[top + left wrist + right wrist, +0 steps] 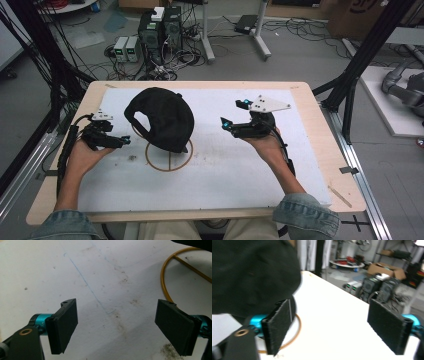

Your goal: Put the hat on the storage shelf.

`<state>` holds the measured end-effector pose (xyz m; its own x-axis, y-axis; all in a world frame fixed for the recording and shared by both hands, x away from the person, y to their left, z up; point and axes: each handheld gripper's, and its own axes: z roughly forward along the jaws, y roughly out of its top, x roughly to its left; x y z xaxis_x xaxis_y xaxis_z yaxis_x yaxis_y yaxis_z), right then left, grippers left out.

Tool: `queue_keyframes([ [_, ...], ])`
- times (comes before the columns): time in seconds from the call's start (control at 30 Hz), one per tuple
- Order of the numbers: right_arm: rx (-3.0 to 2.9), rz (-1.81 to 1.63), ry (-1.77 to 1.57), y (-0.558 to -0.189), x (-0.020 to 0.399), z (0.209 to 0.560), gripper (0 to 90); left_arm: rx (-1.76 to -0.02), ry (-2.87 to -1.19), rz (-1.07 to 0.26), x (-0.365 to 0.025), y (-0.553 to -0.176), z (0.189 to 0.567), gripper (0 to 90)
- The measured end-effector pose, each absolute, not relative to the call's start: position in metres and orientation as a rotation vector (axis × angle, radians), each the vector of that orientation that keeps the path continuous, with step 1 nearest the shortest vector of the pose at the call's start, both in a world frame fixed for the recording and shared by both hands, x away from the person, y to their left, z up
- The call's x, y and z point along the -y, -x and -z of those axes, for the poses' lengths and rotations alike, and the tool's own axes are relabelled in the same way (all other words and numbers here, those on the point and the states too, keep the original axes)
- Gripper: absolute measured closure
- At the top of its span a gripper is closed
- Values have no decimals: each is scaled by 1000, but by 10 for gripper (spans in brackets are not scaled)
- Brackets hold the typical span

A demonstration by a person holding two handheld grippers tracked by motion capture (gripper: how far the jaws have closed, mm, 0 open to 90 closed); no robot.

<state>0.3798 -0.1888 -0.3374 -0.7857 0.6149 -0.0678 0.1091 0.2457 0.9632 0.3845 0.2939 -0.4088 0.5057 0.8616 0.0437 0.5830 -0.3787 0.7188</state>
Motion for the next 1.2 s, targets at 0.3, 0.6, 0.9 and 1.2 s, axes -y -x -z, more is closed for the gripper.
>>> queue_keyframes([
  [0.3,-1993,-1446,-878,-389,245,366,121,-1147,-2117,-557,-284,-385,408,187],
  [0.6,-1918,-1296,-1126,-395,305,393,120,-1129,-2143,-575,-276,-386,410,184],
  [0.9,-1894,-1266,-1230,-401,318,405,120,-1123,-2136,-599,-275,-382,406,185],
  [1.2,-1892,-1269,-1256,-401,321,406,120,-1120,-2133,-598,-273,-382,406,185],
])
